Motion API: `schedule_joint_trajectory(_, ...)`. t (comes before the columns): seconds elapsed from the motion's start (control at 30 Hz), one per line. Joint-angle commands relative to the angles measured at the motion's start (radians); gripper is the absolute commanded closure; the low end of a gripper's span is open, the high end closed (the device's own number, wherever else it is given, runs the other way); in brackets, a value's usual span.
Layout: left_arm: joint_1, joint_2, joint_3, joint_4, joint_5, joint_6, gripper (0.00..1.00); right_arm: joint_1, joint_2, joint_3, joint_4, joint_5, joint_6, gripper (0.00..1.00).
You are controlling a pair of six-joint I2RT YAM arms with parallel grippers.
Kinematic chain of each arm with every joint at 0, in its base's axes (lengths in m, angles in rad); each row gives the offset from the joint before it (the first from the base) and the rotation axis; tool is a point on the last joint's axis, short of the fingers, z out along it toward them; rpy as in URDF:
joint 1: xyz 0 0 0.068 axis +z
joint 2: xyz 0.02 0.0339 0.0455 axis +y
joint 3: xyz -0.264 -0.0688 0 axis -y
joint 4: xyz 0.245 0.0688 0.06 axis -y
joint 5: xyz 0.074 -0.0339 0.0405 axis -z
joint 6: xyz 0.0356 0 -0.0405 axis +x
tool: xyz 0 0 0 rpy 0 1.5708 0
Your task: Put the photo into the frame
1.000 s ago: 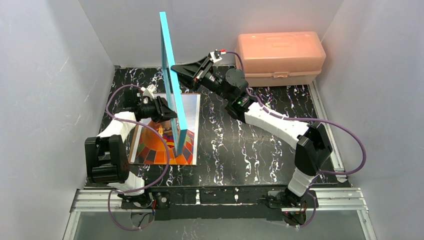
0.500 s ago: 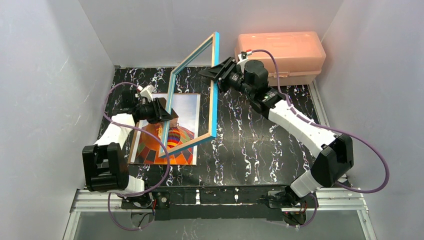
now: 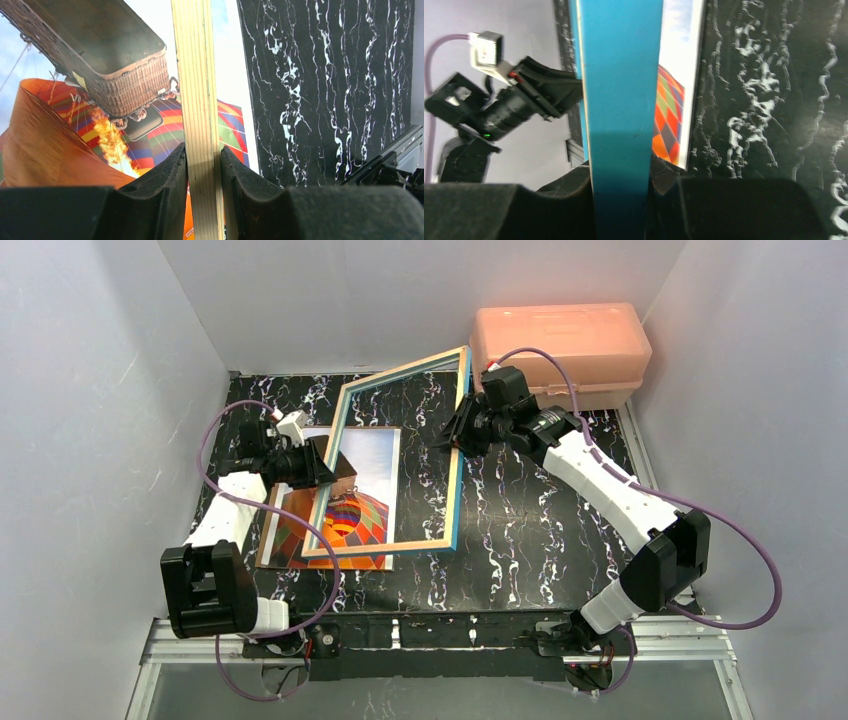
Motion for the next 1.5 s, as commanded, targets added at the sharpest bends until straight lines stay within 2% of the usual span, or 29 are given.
schedule_joint_trajectory(0.0,-0.011,-0.022,0.019,-0.072,0.117,0.085,1.0,0.005,-0.015,-0.008,-0.119,0.059,-0.137,0.77)
schedule_joint_trajectory(0.07,-0.013,-0.012,0.019,-0.096,0.138,0.095,1.0,0.003,-0.029,-0.028,-0.121,0.077,-0.158,0.86)
schedule_joint_trajectory(0.2,-0.02,0.013,0.01,-0.125,0.162,0.159,1.0,-0.016,-0.056,-0.07,-0.088,0.06,-0.166,0.98)
schedule_joint_trajectory(0.37,-0.02,0.063,0.041,-0.188,0.194,0.175,0.62,-0.045,-0.097,-0.132,-0.028,0.009,-0.131,0.99)
schedule_joint_trajectory(0.53,-0.02,0.06,0.041,-0.192,0.193,0.192,0.51,-0.099,-0.163,-0.219,0.033,-0.049,-0.095,0.99)
schedule_joint_trajectory(0.9,-0.02,0.059,0.046,-0.202,0.16,0.22,0.5,-0.189,-0.265,-0.332,0.007,-0.093,-0.146,0.99)
schedule_joint_trajectory(1.3,-0.023,0.119,0.052,-0.222,-0.084,0.328,0.53,-0.308,-0.264,-0.364,-0.236,-0.076,-0.41,0.99)
schedule_joint_trajectory(1.47,-0.046,0.194,0.046,-0.199,-0.3,0.38,0.55,-0.32,-0.251,-0.367,-0.233,-0.124,-0.415,0.9)
